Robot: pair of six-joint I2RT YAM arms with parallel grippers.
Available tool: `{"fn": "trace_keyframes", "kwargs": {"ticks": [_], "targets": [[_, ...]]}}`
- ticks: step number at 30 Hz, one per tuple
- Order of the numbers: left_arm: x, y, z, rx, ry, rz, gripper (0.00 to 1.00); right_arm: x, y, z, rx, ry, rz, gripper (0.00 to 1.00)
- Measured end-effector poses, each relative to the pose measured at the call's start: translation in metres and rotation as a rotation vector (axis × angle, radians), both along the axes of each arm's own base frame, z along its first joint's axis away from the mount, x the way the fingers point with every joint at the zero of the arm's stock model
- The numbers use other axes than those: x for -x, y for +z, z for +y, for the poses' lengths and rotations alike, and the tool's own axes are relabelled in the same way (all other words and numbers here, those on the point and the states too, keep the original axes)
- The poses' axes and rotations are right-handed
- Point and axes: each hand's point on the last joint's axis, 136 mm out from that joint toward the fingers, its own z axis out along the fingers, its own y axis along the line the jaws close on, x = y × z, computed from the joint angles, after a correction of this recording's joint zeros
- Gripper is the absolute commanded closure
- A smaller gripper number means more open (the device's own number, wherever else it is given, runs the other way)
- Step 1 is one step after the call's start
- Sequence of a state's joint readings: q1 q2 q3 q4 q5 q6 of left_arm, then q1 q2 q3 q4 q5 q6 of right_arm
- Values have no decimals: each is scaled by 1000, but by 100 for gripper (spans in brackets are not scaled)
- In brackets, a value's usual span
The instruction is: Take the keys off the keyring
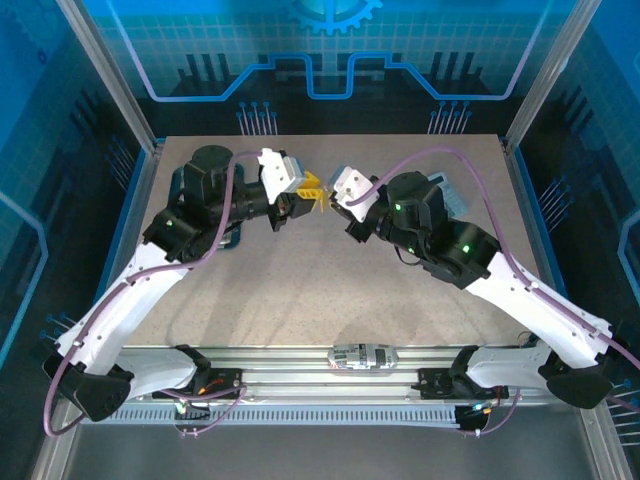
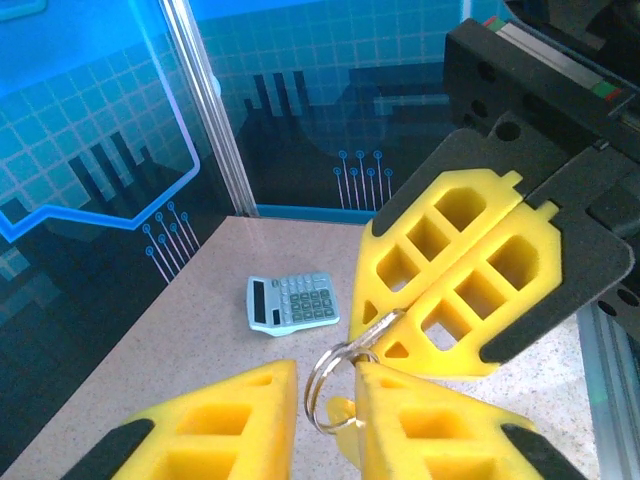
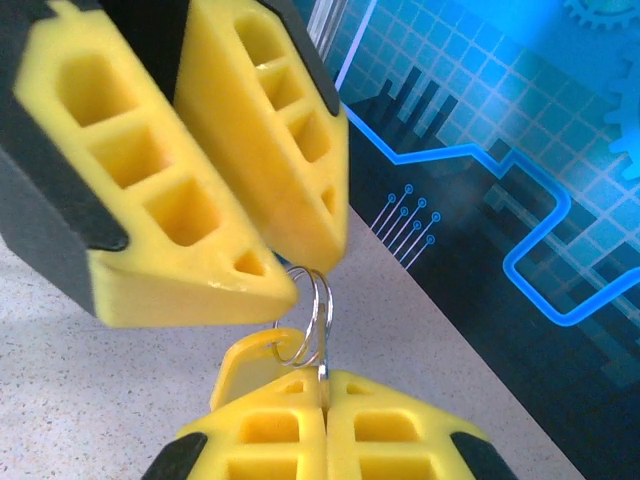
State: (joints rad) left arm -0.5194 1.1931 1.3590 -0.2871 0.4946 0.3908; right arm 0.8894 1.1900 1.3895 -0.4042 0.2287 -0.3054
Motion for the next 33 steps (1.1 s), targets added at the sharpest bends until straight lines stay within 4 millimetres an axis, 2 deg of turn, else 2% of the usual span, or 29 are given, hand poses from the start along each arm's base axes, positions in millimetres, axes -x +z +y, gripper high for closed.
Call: {"fn": "trace_keyframes", "kwargs": {"ticks": [3, 9, 19, 33], "targets": [[-1, 0, -2, -5, -7, 2, 82, 0, 0, 0, 5, 2, -4, 100], [0, -1, -3, -14, -15, 8, 100, -1, -2, -2, 19, -11, -8, 100], [-1, 5, -4, 22, -9, 26, 100, -1, 4, -5, 14, -17, -44, 100], [-1, 16, -6, 166, -1, 148, 100, 0, 11, -8, -21, -53, -129, 100]]}}
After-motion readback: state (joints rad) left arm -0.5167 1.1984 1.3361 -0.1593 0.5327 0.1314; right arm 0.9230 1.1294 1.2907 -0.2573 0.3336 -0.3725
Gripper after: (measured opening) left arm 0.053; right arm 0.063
